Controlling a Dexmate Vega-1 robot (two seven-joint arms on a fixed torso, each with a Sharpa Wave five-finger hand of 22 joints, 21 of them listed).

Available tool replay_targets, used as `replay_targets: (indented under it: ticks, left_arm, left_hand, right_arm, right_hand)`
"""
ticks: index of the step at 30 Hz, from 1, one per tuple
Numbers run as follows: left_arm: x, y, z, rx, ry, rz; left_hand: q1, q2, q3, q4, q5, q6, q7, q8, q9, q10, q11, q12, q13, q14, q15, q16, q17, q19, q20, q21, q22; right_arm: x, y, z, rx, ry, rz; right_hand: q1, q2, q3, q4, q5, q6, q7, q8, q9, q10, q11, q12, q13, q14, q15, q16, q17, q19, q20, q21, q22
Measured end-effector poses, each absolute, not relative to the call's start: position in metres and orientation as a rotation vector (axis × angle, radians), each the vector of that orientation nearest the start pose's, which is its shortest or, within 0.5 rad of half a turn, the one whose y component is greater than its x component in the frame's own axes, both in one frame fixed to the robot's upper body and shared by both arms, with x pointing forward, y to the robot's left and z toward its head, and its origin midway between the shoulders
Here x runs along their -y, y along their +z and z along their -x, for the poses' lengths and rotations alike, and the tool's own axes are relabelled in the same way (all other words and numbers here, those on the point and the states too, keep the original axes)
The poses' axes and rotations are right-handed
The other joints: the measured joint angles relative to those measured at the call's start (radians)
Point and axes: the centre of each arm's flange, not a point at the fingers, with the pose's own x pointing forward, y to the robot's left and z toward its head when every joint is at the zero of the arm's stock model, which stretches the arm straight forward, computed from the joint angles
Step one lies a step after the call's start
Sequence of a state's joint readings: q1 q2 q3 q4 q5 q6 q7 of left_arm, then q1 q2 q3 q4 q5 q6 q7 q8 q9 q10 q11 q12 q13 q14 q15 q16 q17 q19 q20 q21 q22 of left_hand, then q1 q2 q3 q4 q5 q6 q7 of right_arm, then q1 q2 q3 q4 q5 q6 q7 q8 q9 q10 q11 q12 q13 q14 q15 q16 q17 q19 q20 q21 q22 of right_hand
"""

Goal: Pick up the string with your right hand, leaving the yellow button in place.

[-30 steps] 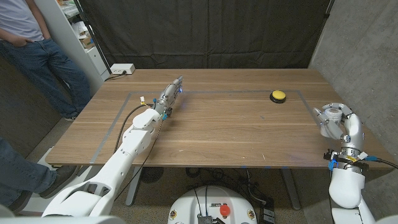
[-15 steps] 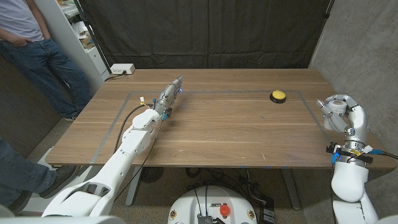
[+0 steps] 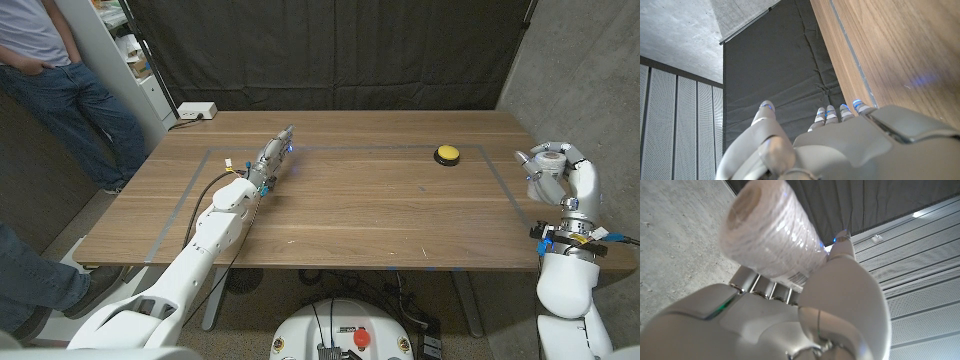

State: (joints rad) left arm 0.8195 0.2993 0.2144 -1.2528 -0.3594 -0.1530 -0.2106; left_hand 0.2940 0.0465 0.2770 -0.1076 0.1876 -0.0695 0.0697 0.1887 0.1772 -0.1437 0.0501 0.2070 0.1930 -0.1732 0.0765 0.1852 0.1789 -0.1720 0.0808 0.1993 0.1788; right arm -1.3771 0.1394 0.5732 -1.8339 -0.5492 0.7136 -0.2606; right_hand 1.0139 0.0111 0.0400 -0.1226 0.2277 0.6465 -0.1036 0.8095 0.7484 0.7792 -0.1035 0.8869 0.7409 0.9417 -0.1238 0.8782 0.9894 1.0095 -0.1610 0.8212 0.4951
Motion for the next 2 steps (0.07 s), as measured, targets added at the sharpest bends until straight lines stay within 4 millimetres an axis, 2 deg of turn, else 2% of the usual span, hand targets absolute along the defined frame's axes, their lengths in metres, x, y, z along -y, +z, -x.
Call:
replay_targets:
  ticks: [2]
  left_arm:
    - [-0.2439,-0.0284,-0.6702,0.532,-0.308,-0.062]
  left_hand:
    - [0.0,0.0,0.0,0.0,0.0,0.0,0.0,0.0,0.0,0.0,0.0,0.0,0.0,0.0,0.0,0.0,0.0,0.0,0.0,0.0,0.0]
  right_arm:
    - [0.4173,-0.09,-0.408,0.998,-0.739,0.524]
  right_hand:
    - [0.0,0.0,0.0,0.0,0.0,0.0,0.0,0.0,0.0,0.0,0.0,0.008,0.001,0.0,0.0,0.001,0.0,0.0,0.0,0.004,-0.002]
